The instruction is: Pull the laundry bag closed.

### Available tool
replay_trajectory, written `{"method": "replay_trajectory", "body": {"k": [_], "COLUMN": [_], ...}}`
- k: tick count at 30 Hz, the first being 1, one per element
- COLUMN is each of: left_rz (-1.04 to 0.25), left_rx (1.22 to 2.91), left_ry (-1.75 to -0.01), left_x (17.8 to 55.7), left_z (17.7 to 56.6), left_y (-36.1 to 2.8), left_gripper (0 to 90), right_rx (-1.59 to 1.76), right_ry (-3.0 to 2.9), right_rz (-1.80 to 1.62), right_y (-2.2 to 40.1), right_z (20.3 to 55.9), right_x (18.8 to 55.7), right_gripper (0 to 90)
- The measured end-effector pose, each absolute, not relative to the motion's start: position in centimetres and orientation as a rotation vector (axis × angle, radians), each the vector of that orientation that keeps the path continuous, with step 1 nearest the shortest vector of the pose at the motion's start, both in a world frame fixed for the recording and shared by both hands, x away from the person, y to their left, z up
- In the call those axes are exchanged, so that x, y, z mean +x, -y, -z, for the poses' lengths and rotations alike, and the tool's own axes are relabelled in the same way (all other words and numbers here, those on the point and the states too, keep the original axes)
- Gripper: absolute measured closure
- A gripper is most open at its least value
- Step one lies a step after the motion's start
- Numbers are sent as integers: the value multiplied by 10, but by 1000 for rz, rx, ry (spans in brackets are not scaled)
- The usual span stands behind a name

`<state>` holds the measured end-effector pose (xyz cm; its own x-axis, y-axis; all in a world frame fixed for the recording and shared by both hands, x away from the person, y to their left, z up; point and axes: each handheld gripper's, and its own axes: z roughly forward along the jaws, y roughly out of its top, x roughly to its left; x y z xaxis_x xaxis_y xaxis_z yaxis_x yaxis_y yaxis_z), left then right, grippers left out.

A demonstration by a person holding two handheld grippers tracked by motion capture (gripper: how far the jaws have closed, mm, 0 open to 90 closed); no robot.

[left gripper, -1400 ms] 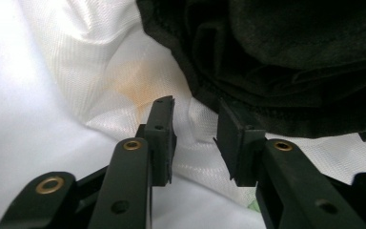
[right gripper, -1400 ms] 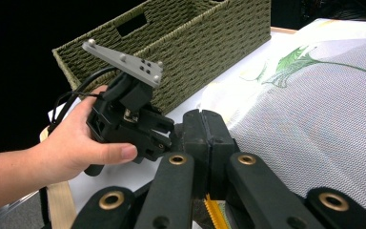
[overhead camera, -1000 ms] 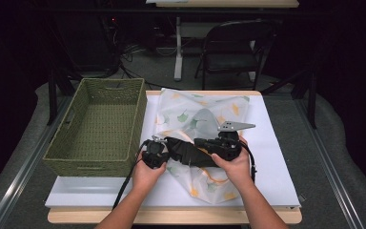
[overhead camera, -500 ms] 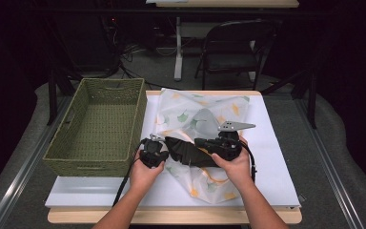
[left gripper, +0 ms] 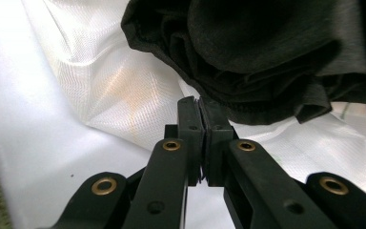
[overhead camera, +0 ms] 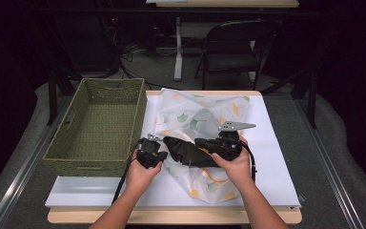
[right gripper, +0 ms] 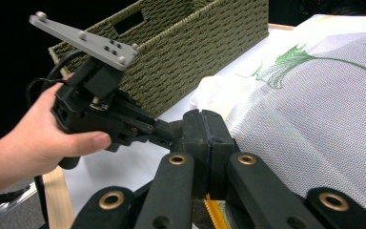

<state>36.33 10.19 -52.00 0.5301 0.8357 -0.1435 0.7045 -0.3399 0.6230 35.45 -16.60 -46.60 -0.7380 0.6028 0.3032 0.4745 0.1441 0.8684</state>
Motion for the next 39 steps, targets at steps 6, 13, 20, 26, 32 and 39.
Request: {"method": "replay_trajectory", "body": {"k": [6,13,20,26,32,39], "left_rz": [-266,-304,-338,-366,-367,-362], "left_rx": [2128,2121,2124,2142,2150,2119], "left_ry": [-1204,-1162,-1121,-1105,-1129,-1177], "left_x": [351,331,313,293,275,256], "left_z": [507,486,465,459,466,479], "left_y": [-108,-111,-120,-134,-149,-174], "left_gripper": [888,888,888,888,888,888], "right_rx": [1082,1087,1086,1088,1083,1086], "right_ry": [-2282,-2282,-2281,-2277,-2278,-2286], "right_rz": [-1660,-1659,-1659,-1659,-1654,-1640], "right_y": [167,168,168,170,171,171], "right_z": [466,466,466,466,465,467], "right_x": [355,356,355,355,353,353], "right_gripper": [900,900,900,900,900,900]}}
